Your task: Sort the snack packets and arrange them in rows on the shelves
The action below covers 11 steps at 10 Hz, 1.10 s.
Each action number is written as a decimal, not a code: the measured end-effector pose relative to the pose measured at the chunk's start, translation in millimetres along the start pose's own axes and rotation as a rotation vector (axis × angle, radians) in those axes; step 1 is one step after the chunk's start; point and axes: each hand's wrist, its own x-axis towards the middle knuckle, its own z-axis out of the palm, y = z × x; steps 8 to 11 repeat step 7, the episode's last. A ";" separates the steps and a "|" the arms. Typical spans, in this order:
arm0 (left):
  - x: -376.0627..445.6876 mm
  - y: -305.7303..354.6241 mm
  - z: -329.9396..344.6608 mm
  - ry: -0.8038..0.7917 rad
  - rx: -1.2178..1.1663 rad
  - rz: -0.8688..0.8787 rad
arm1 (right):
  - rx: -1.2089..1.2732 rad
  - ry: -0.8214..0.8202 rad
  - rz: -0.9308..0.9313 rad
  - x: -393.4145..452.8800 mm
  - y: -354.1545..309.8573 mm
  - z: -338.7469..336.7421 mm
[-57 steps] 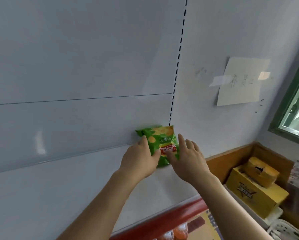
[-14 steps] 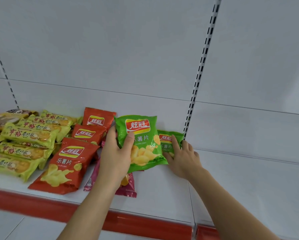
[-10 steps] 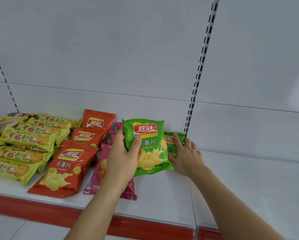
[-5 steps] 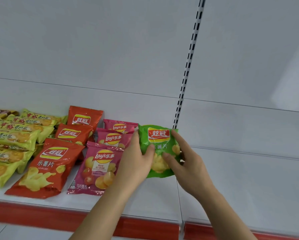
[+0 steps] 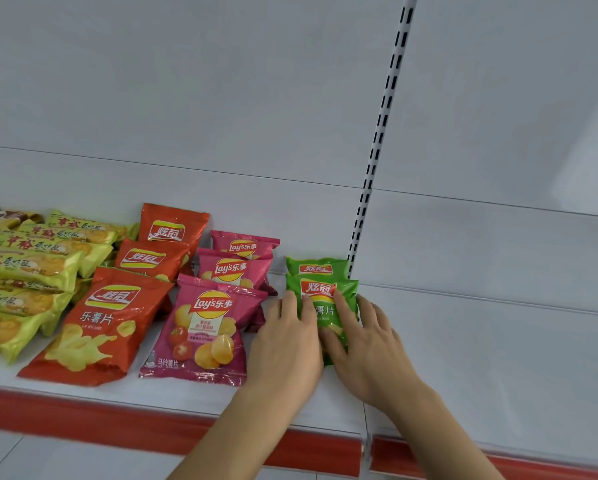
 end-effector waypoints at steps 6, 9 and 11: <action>-17.4 -7.7 -3.8 0.281 -0.109 0.027 | -0.014 0.078 0.022 -28.6 9.7 -32.1; -29.5 -5.1 -4.3 0.411 -0.112 0.047 | -0.042 0.105 -0.042 -35.8 12.5 -39.6; -29.5 -5.1 -4.3 0.411 -0.112 0.047 | -0.042 0.105 -0.042 -35.8 12.5 -39.6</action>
